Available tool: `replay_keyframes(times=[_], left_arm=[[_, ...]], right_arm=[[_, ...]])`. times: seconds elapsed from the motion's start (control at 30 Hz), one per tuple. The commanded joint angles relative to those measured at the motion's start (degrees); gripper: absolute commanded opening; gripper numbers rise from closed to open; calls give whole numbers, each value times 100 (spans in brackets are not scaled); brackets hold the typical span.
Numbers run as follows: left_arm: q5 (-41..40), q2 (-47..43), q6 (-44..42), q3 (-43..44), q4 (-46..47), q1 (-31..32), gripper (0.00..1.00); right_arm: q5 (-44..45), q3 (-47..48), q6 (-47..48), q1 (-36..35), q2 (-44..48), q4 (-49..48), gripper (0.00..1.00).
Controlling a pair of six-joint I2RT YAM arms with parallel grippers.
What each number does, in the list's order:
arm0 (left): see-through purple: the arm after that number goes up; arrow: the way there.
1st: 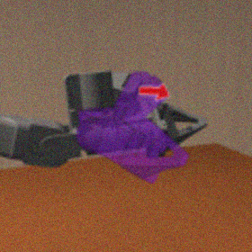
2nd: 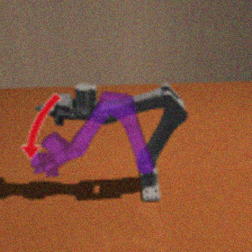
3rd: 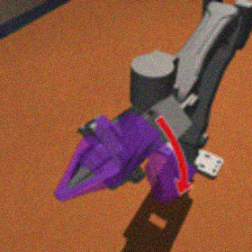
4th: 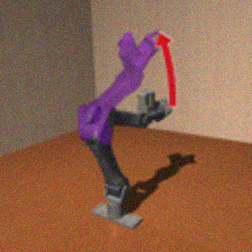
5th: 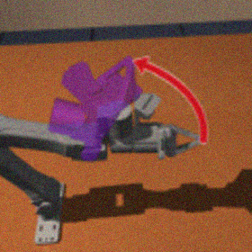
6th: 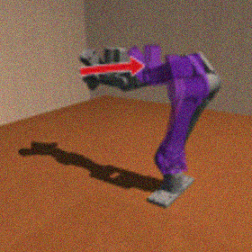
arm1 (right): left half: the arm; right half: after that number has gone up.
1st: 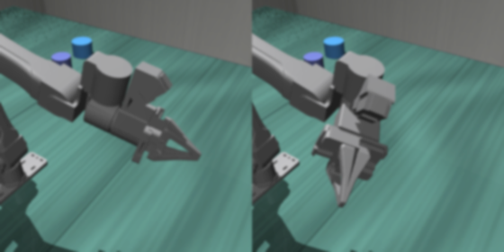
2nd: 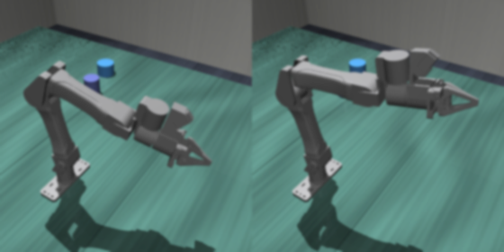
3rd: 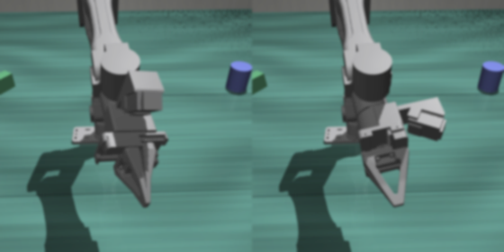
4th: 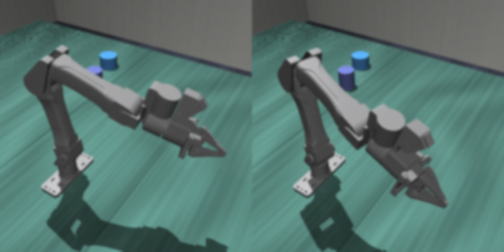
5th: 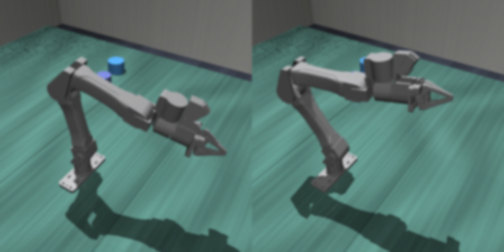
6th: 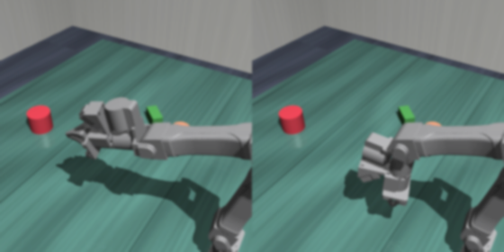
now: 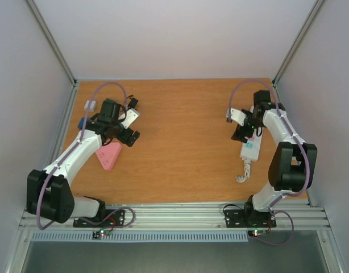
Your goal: Pull the plug off the socket
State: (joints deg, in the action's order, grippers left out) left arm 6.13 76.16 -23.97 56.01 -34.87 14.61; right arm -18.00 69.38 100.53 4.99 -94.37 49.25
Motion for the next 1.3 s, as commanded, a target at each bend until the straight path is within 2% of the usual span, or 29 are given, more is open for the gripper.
replay_keyframes(times=[0.0,0.13,0.23,0.33,0.43,0.53,0.6,0.7,0.8,0.93,1.17,1.27], left_arm=[[540,226,179,780,-191,-164,100],[902,520,188,1526,-449,-383,100],[1184,755,227,2134,-644,-638,100],[1633,1038,377,2720,-853,-1065,100],[2180,1345,565,3105,-954,-1569,100],[2684,1497,888,3124,-748,-2052,100],[2975,1528,1101,2961,-496,-2346,100],[3193,1503,1419,2623,-67,-2635,100],[3176,1385,1558,2236,379,-2870,100],[2659,1193,1476,1666,839,-2885,100],[2052,927,957,673,1146,-2883,100],[1889,722,866,206,1308,-2885,100]], right_arm=[[-1119,888,-550,37,29,956,99],[-1938,1880,-1100,32,-159,1554,98],[-2553,2480,-1741,19,-225,1644,98],[-3065,2863,-2595,-45,-259,1485,99],[-3596,2832,-3547,-77,-170,949,99],[-3966,2367,-4955,-78,107,-235,99],[-4051,1718,-5974,-78,392,-1424,99],[-3942,768,-7204,-78,807,-2983,99],[-3605,5,-8084,-78,1072,-4079,98],[-3100,-822,-8457,-64,1322,-4699,99],[-2765,-2229,-8275,106,1794,-5227,98],[-2733,-2543,-8182,218,1911,-5326,99]])
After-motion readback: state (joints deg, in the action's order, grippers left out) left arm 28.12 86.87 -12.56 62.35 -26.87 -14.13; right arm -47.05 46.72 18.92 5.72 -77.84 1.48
